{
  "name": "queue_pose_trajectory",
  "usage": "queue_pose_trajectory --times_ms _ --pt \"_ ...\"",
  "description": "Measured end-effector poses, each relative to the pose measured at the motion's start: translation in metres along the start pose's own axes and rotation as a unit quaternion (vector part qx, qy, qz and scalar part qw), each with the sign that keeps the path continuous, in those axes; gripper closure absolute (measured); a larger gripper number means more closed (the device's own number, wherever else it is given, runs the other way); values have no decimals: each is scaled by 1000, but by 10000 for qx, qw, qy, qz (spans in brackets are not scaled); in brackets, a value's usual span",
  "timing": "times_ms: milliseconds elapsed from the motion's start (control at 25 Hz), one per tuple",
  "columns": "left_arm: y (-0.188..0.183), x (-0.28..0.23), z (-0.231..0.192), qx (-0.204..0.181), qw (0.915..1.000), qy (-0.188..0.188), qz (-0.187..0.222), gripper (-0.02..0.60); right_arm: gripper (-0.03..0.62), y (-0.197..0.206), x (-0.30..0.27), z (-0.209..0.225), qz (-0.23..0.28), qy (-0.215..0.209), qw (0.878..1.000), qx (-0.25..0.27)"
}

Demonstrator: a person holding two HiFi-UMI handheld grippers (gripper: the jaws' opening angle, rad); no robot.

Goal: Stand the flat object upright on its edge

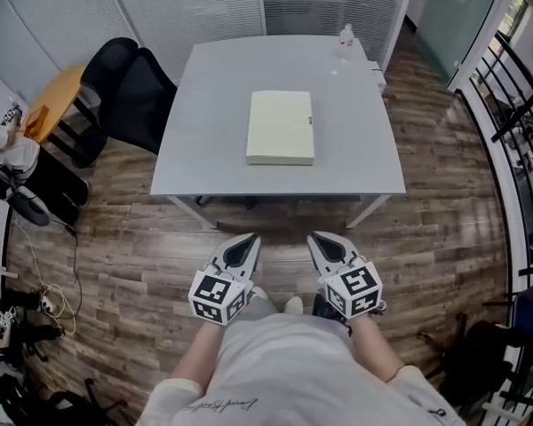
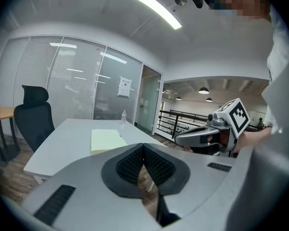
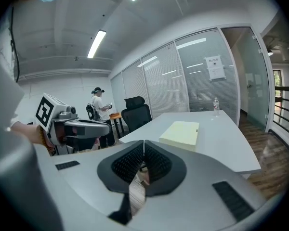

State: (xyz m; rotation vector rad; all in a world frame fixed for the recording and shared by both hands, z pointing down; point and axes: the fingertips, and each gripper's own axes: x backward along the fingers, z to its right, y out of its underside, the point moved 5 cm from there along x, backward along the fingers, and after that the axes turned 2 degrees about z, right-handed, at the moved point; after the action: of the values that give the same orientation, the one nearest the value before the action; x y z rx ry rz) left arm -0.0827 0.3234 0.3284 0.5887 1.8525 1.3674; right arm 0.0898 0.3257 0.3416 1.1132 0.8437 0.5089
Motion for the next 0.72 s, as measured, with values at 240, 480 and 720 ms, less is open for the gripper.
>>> queue_pose_trajectory --times_ms 240,480,720 --pt "-1 -3 7 -30 10000 50 -3 569 568 3 5 6 32 -28 9999 -122" --pt "-3 -14 -3 -21 10000 51 -13 569 568 -1 -4 11 45 -89 9999 -75" --pt "-12 -38 -30 -31 9999 111 68 569 568 -10 -29 30 42 10 10000 -46"
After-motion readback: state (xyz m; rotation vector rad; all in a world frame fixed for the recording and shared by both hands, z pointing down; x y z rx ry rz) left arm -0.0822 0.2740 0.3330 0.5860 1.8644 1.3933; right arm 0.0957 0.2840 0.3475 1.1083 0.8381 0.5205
